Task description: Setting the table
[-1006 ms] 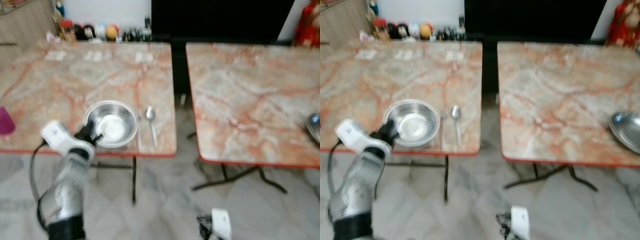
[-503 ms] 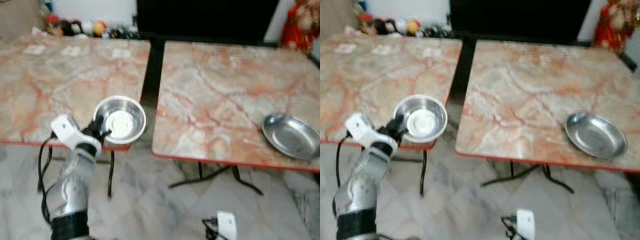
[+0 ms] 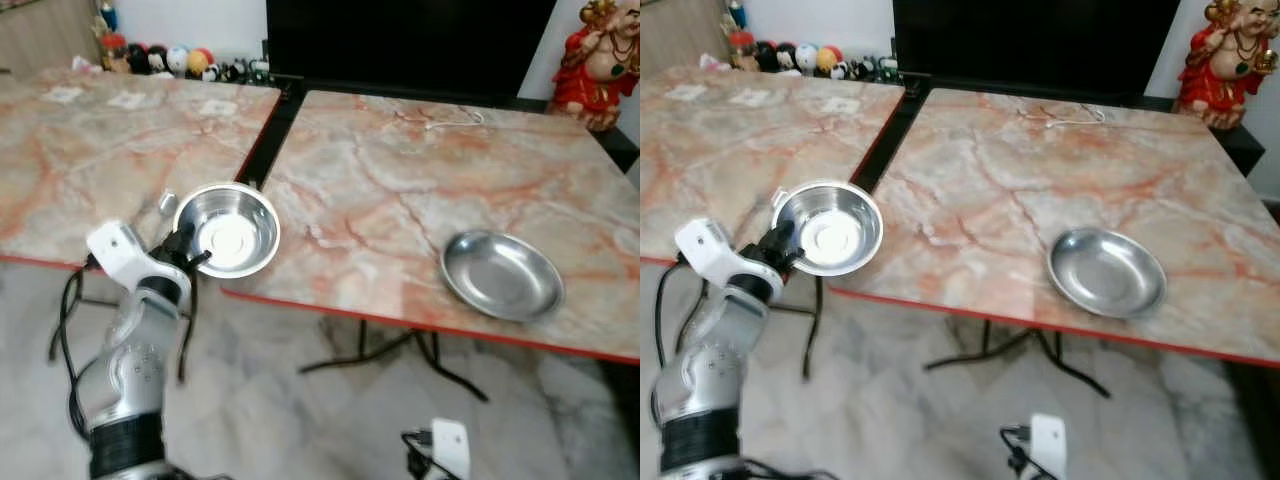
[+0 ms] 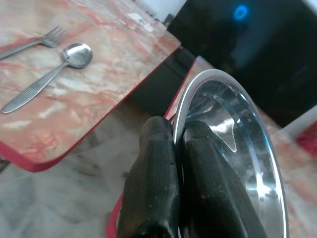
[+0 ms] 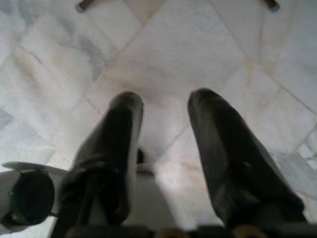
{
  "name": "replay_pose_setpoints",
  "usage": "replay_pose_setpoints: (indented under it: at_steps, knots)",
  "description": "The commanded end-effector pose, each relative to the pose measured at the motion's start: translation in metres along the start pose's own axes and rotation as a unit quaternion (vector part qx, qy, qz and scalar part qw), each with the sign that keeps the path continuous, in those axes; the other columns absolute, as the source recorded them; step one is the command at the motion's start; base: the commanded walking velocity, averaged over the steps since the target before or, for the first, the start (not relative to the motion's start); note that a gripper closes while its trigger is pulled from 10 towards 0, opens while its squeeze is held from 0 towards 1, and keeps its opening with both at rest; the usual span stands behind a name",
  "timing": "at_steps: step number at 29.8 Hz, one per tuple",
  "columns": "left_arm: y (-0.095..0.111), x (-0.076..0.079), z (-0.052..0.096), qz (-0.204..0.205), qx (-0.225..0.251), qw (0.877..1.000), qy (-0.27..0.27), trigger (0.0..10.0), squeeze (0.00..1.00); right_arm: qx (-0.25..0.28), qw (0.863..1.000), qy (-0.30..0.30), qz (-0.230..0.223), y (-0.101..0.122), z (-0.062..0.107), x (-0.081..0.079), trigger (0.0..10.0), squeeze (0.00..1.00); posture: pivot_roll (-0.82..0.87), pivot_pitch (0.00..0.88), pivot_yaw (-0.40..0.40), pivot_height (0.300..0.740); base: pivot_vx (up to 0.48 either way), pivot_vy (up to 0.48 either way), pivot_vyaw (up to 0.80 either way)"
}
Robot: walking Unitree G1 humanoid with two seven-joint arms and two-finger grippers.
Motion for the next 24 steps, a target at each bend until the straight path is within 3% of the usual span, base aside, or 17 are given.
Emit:
replay_pose_setpoints:
  at_steps: [1, 7, 24]
  knots:
    - [0.009, 0.009, -0.003, -0.012, 0.011, 1.000, -0.027, 10.0, 0.00, 0.000, 1.000, -0.006, -0.002, 0.000, 0.000, 0.003, 10.0, 0.00, 0.14, 0.003, -0.035, 0.740, 0.000, -0.442, 0.00]
    - [0.018, 0.005, -0.005, -0.087, 0.005, 0.994, -0.062, 10.0, 0.00, 0.003, 1.000, -0.007, -0.004, 0.002, 0.000, 0.003, 10.0, 0.00, 0.14, 0.000, -0.029, 0.740, 0.000, -0.444, 0.00]
    - [0.019, 0.018, -0.010, -0.141, 0.001, 0.982, -0.128, 10.0, 0.00, 0.003, 1.000, -0.008, -0.006, 0.001, 0.000, 0.002, 10.0, 0.00, 0.14, 0.000, -0.034, 0.740, 0.000, -0.442, 0.00]
Point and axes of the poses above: a point about 5 cm out from each wrist's last joint towards the gripper, its own z axis pointing back from the gripper into the wrist, its own y axis along the axis of the wrist's last joint, x = y × z, the point moved 2 cm from there along -z, pointing out of the wrist towards the gripper, and after that the axes turned 12 degrees about -z, right-handed, at the moved point
